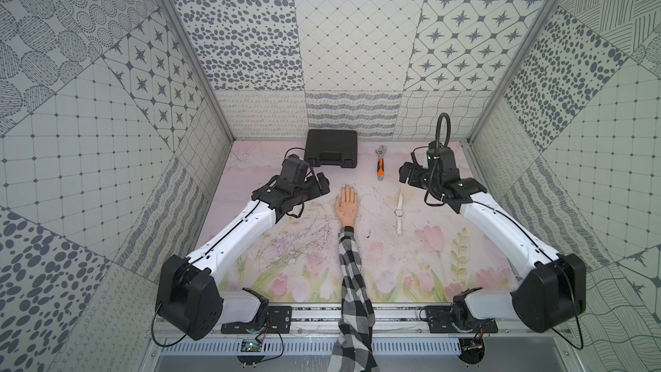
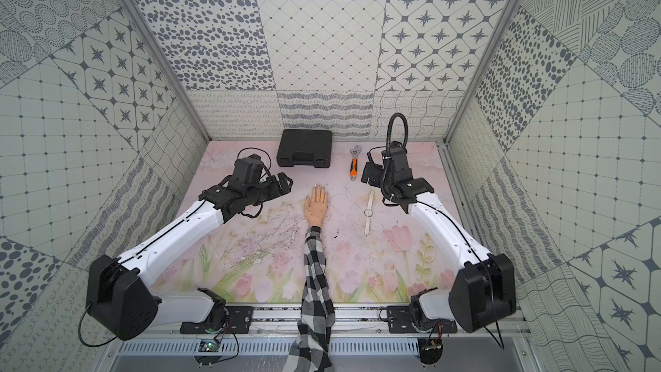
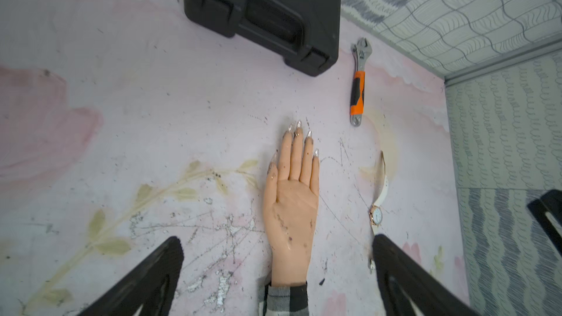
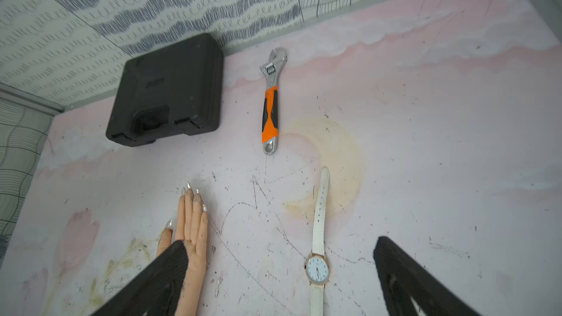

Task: Take off the watch
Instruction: Reset both arms

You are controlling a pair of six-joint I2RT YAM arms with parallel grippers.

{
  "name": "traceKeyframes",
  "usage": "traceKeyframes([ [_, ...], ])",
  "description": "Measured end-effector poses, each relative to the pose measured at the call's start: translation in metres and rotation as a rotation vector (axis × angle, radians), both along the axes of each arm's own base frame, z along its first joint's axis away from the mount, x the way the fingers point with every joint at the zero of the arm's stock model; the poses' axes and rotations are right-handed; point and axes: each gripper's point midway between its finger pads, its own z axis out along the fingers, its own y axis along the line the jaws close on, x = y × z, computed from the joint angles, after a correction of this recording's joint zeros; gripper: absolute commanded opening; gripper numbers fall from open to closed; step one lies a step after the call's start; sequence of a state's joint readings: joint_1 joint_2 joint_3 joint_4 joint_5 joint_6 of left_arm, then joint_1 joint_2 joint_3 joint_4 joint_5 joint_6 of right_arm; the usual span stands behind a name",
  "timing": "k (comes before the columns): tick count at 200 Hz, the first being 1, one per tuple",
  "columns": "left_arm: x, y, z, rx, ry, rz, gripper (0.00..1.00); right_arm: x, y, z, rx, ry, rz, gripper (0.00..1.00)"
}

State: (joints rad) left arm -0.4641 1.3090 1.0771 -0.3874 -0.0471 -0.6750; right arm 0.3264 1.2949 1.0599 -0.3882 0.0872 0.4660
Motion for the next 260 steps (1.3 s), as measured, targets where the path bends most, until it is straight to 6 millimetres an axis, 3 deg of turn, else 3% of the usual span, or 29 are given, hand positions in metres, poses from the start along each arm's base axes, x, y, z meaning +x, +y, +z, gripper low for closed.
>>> traceKeyframes([
  [26, 0.001, 0.029, 0.015, 0.111, -0.11, 0.083, 0.99, -0.022, -0.022, -0.02, -0.023, -0.05, 0.001, 0.98],
  [44, -0.001, 0.047, 0.013, 0.202, -0.169, 0.113, 0.99, -0.03, -0.039, -0.034, -0.063, -0.065, -0.022, 0.98],
  [107, -0.019, 0.135, -0.02, 0.481, -0.286, 0.255, 0.99, -0.046, -0.093, -0.057, -0.175, -0.185, -0.143, 0.98],
  [144, -0.028, 0.178, -0.06, 0.557, -0.279, 0.342, 0.98, -0.044, -0.107, -0.084, -0.208, -0.175, -0.166, 0.98],
  [186, -0.027, 0.195, -0.126, 0.64, -0.198, 0.324, 0.99, -0.032, -0.103, -0.115, -0.237, -0.198, -0.124, 0.98],
  [210, -0.017, 0.197, -0.143, 0.651, -0.19, 0.289, 0.99, -0.031, -0.095, -0.137, -0.24, -0.188, -0.07, 0.98],
  [246, -0.002, 0.202, -0.164, 0.63, -0.198, 0.265, 0.99, -0.021, -0.083, -0.122, -0.221, -0.268, -0.005, 0.98],
  [260, 0.009, 0.199, -0.162, 0.613, -0.214, 0.244, 0.98, -0.019, -0.082, -0.117, -0.218, -0.29, -0.003, 0.98],
])
